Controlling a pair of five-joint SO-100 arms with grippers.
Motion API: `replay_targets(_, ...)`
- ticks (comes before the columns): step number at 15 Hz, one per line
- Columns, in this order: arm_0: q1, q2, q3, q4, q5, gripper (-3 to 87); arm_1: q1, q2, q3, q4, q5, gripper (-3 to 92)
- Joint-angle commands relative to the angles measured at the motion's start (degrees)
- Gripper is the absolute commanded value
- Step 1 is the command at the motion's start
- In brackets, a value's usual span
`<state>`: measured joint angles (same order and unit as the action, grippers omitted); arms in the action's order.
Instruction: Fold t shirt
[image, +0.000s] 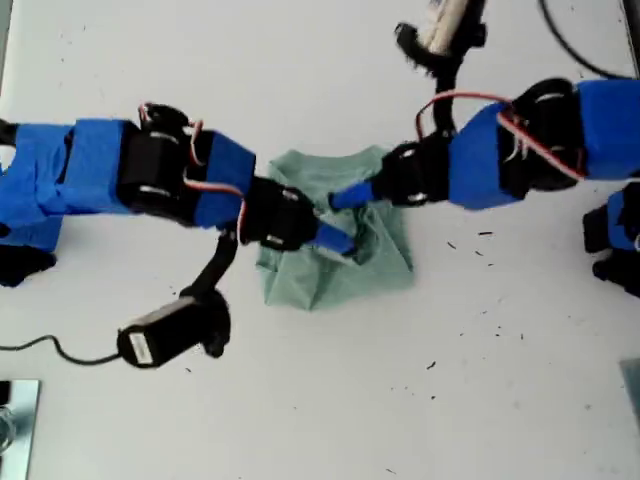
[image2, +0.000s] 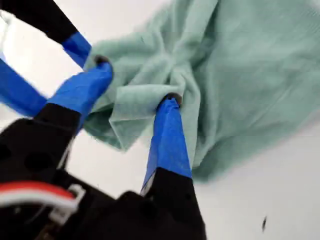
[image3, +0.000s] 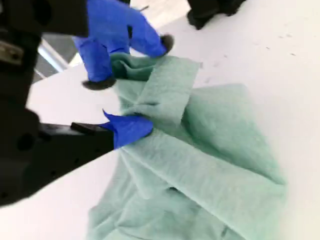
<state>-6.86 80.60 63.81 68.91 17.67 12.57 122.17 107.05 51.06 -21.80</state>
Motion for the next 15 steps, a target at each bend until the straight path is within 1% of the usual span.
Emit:
replay_targets(1,-7.6,10.2,-0.7,3.3,0.7,30.5,6.2,17.7,10.8,-5.9,0.4,24.3)
replay_targets(3,-9.1,17.7,4.8,7.9,-1.6,28.2,6.3,23.0,12.9,2.2,1.1,24.2)
replay_targets(4,-9.5,22.7,11.3,7.2,-2.6,27.8,6.2,25.3,13.8,5.5,1.5,24.0)
replay_targets(5,-9.8,29.2,20.6,5.1,-4.4,28.0,6.2,27.6,15.1,7.5,1.6,23.9)
replay_targets(7,-8.6,45.8,45.0,-3.4,-7.3,27.6,5.4,31.2,19.8,13.3,2.6,23.8)
replay_targets(8,-6.7,53.2,57.3,-6.7,-10.2,26.0,4.0,34.5,25.4,14.4,2.8,23.8)
replay_targets(9,-3.8,59.9,69.9,-11.2,-14.0,24.0,2.0,39.3,33.8,14.2,4.9,23.4)
replay_targets(10,-0.3,65.5,81.0,-16.6,-18.2,22.5,-0.4,46.1,43.4,12.7,8.0,14.0)
replay_targets(11,2.8,70.7,91.5,-22.1,-22.8,19.2,-2.5,54.3,52.5,13.0,12.5,5.1)
replay_targets(12,4.7,76.2,101.3,-27.9,-25.3,11.7,-4.2,64.2,60.5,15.9,16.0,2.0)
replay_targets(13,6.6,80.5,109.1,-31.4,-28.5,3.7,-6.1,77.5,67.9,21.9,19.2,2.0)
replay_targets(14,7.7,81.2,113.2,-32.7,-29.6,3.8,-7.2,77.9,71.2,24.9,20.9,2.0)
replay_targets(15,9.2,80.6,114.2,-33.4,-29.4,-0.1,-8.1,74.9,70.9,25.5,21.2,2.0)
